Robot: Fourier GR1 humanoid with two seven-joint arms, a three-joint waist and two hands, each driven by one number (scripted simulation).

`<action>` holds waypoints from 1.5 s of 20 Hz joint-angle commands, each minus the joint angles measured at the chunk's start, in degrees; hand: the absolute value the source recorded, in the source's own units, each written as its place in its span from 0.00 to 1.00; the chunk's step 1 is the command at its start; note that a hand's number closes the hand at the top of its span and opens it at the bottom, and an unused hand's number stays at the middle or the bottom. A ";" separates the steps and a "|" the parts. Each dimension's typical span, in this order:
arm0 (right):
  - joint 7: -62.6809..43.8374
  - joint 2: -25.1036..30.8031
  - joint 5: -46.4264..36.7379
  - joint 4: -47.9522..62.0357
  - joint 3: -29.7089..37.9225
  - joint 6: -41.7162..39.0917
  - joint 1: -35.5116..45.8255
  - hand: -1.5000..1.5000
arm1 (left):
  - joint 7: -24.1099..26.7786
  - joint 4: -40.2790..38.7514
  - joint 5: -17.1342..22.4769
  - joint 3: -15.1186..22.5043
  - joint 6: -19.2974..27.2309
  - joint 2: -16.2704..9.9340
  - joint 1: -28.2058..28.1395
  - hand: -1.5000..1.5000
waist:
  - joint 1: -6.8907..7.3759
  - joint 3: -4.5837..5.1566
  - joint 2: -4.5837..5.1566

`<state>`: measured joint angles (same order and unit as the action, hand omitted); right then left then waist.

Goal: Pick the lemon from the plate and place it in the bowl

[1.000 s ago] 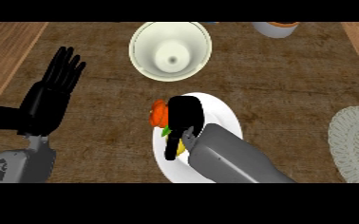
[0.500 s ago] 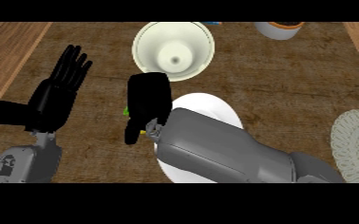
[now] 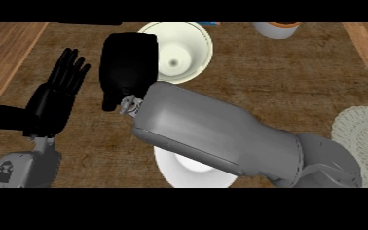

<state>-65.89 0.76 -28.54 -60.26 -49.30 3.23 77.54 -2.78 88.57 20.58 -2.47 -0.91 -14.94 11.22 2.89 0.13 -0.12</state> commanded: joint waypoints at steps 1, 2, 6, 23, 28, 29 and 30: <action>-9.91 -0.72 -0.79 2.62 2.91 3.24 4.06 1.00 | 0.01 2.09 -1.47 1.30 2.17 1.91 -1.28 0.50 | -0.70 -0.06 -0.05; -7.21 -0.72 -2.95 6.81 3.41 6.35 2.69 1.00 | 0.62 1.53 -0.13 -0.40 0.16 0.20 -1.33 0.50 | -0.58 -0.04 0.25; -3.76 -0.73 -5.78 12.10 7.76 8.77 3.84 1.00 | -0.44 1.22 0.55 -1.49 -0.63 -1.05 -0.83 0.50 | -1.35 -0.09 0.32; 24.78 -0.71 -5.24 42.64 22.65 24.05 2.15 1.00 | 0.43 3.89 -1.55 0.93 -0.41 1.61 -2.65 0.50 | 1.14 -0.06 1.58; 28.45 0.91 -2.49 49.05 25.85 17.62 1.77 1.00 | -1.05 4.07 -0.39 -0.30 -0.10 1.09 -0.39 0.50 | 1.94 -0.08 2.08; 28.10 1.31 -0.85 48.82 28.24 22.64 0.42 1.00 | 0.78 2.68 -0.92 0.78 -1.73 1.38 -1.04 0.50 | 2.27 -0.08 2.63; 29.44 0.36 0.18 49.26 29.16 23.58 -2.35 1.00 | -1.68 4.87 -0.29 0.18 -0.68 0.75 -0.21 0.50 | 2.14 -0.17 2.31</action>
<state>-38.77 1.38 -31.06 -14.21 -23.59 24.47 78.46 -3.52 92.23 20.20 -2.56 -1.91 -14.34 10.60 4.71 0.05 2.02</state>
